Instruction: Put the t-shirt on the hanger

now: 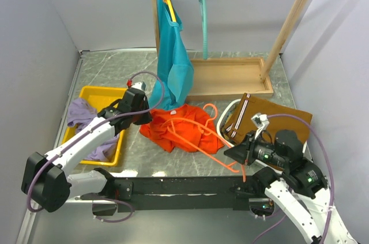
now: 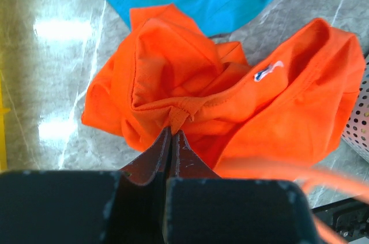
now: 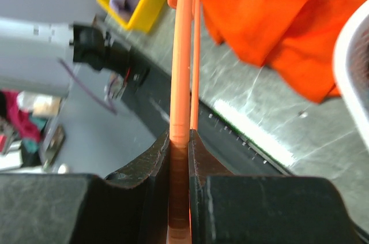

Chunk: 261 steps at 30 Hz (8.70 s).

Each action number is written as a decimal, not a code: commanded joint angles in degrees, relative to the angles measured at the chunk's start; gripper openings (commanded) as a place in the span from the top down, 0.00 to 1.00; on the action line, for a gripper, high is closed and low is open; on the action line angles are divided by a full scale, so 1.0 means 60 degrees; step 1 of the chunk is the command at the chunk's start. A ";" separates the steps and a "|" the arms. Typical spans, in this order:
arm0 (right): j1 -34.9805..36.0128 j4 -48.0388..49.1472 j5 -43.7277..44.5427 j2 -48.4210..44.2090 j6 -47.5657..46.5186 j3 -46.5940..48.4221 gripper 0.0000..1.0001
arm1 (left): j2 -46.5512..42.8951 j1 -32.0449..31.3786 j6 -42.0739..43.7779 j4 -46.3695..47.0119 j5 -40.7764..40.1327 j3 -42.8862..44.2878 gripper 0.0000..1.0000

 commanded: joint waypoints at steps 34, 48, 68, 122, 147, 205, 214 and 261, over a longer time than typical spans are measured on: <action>0.0166 0.4039 -0.0975 0.1730 -0.0393 -0.0813 1.00 | -0.0730 -0.0498 0.1147 -0.0462 -0.0779 0.0974 0.99; 0.1324 0.4947 0.0752 0.1746 -0.0144 -0.0976 1.00 | -0.0876 -0.1888 0.2186 -0.0668 -0.1731 0.2000 0.99; 0.2846 0.5692 0.1295 0.1642 -0.0129 -0.0814 1.00 | -0.1944 -0.4277 0.3490 -0.1225 -0.4358 0.4005 0.99; 0.5996 1.2946 0.5265 0.4557 -0.1550 -0.2704 1.00 | -0.1419 -0.5172 0.3770 0.2437 -0.3945 0.3055 0.29; 0.6040 1.2975 0.5353 0.5099 -0.1697 -0.2543 1.00 | -0.1374 -0.3897 0.2129 0.2453 -0.1394 0.3173 0.78; 0.4678 0.7452 0.8034 0.7561 0.3123 -0.0682 1.00 | -0.2356 -0.3911 0.2715 0.3946 -0.5216 0.1590 0.99; 0.4196 0.8403 0.6384 0.7428 0.2772 -0.0756 0.66 | -0.2531 -0.3911 0.2963 0.4328 -0.4413 0.1341 0.99; 0.4663 0.6647 0.7946 0.8118 0.1877 0.0065 1.00 | -0.2635 -0.3911 0.2920 0.4460 -0.6608 0.1180 0.99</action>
